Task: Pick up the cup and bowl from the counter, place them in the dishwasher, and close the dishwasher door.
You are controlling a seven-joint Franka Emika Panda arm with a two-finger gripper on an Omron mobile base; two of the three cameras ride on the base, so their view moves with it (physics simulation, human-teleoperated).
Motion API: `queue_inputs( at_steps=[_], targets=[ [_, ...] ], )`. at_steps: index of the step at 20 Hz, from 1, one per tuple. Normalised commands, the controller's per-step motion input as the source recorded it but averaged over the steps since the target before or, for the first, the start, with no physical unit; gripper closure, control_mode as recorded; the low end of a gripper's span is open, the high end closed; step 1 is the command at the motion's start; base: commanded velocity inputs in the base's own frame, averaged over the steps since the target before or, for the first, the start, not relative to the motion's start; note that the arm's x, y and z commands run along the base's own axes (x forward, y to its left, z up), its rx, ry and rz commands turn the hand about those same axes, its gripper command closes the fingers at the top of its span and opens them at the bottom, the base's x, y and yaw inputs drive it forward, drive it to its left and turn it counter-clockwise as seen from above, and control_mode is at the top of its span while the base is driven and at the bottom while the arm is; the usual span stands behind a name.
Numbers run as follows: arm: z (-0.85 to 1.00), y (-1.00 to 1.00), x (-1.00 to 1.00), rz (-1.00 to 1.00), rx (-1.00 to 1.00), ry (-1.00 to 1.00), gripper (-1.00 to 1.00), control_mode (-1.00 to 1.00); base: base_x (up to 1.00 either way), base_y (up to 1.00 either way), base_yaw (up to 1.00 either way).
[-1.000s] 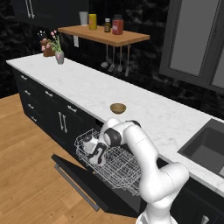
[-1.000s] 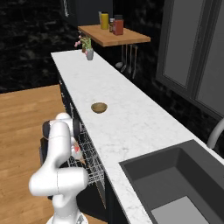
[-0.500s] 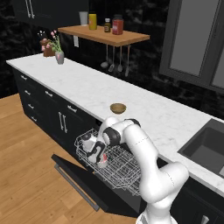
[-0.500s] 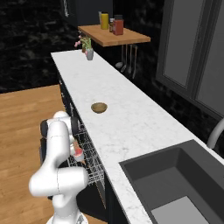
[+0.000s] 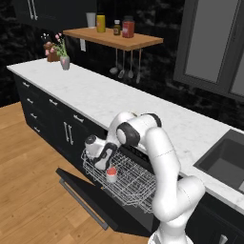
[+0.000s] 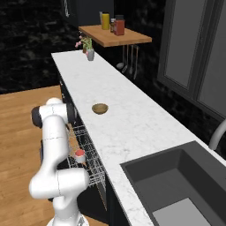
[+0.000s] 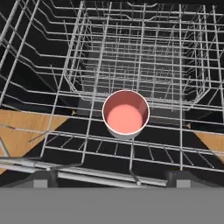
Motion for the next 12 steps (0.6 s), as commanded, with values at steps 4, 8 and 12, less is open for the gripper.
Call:
queue_inputs(
  at_steps=[4,8,12],
  targets=[
    [1.0,0.0,-0.32,0.12,0.0,-0.02,-1.0,-1.0,0.0,0.0,0.0],
    [1.0,0.0,-0.37,0.15,0.0,-0.06,-1.0,-1.0,0.0,0.0,0.0],
    [1.0,0.0,-0.33,0.16,0.0,-0.06,-1.0,-1.0,0.0,0.0,0.0]
  ],
)
